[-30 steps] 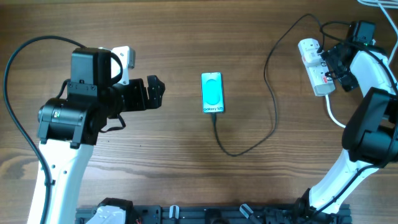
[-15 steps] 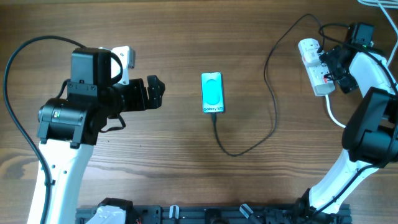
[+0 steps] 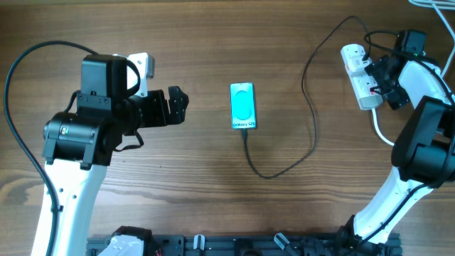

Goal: Plug charger to phone and switch on socket

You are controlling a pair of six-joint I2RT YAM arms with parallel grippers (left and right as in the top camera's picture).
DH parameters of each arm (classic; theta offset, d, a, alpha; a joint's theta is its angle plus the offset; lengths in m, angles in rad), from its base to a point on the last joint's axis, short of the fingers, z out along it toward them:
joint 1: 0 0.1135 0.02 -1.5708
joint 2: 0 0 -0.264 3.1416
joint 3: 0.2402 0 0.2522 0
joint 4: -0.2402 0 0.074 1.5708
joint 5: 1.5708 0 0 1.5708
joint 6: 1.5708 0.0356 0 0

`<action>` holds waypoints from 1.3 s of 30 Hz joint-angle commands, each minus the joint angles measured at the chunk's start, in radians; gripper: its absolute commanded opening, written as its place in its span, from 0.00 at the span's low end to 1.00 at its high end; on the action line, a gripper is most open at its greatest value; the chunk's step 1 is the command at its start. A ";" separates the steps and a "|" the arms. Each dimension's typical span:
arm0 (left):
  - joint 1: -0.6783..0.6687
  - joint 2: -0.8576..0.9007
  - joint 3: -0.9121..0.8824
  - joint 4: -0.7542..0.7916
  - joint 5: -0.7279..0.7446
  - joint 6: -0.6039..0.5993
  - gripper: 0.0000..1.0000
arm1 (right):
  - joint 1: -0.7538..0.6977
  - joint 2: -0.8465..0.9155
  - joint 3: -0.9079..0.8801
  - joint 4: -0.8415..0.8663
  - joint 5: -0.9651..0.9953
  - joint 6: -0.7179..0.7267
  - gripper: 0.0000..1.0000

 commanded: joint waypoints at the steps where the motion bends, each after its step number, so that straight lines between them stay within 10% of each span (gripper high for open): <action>1: -0.002 -0.003 -0.002 0.000 -0.006 0.016 1.00 | 0.006 0.038 -0.012 -0.006 -0.061 -0.045 1.00; 39: -0.002 -0.003 -0.002 0.000 -0.006 0.016 1.00 | 0.021 0.038 -0.012 -0.034 -0.177 -0.112 1.00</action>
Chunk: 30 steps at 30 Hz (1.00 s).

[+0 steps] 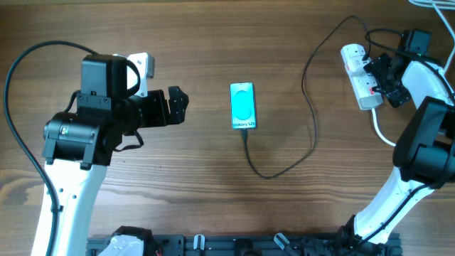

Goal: Plug charger to phone and switch on socket

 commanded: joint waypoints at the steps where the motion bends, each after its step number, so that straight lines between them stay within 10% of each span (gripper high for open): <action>1: -0.002 -0.003 -0.002 0.000 -0.006 0.016 1.00 | 0.035 0.038 -0.018 -0.039 -0.079 -0.040 1.00; 30: -0.002 -0.003 -0.002 0.000 -0.006 0.016 1.00 | 0.034 -0.086 -0.017 -0.146 -0.050 0.040 1.00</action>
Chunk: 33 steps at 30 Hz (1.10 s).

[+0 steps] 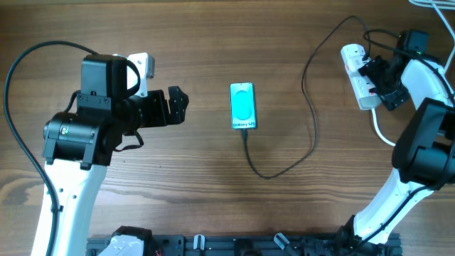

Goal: Plug charger to phone and switch on socket

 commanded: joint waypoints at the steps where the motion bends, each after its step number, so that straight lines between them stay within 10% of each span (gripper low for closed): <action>1: -0.002 -0.003 -0.002 0.000 -0.006 0.016 1.00 | 0.016 -0.094 -0.023 -0.044 0.041 0.034 1.00; 33: -0.002 -0.003 -0.002 0.000 -0.006 0.016 1.00 | 0.151 -0.725 -0.070 -0.535 0.072 -0.053 1.00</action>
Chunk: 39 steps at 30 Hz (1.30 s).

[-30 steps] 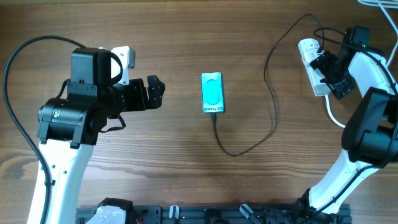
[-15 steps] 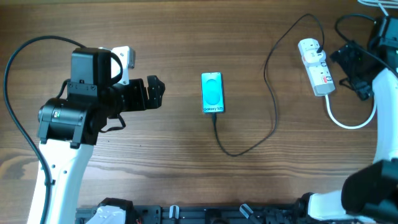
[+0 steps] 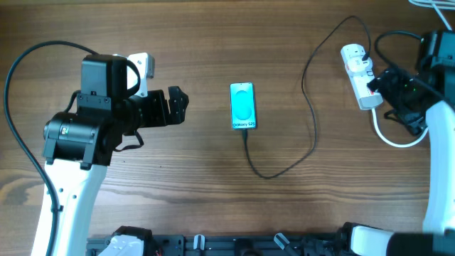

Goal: Plug charger to phone and switch on socket

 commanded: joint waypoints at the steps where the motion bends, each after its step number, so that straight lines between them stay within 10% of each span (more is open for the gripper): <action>1: -0.002 -0.003 -0.002 0.000 -0.006 0.016 1.00 | 0.071 -0.110 -0.062 0.002 0.011 -0.040 1.00; 17: -0.002 -0.003 -0.002 0.000 -0.006 0.016 1.00 | 0.200 -0.786 -0.405 0.093 0.002 -0.033 1.00; 39: -0.002 -0.003 -0.002 0.000 -0.006 0.016 1.00 | 0.200 -0.838 -0.405 0.074 0.070 -0.037 1.00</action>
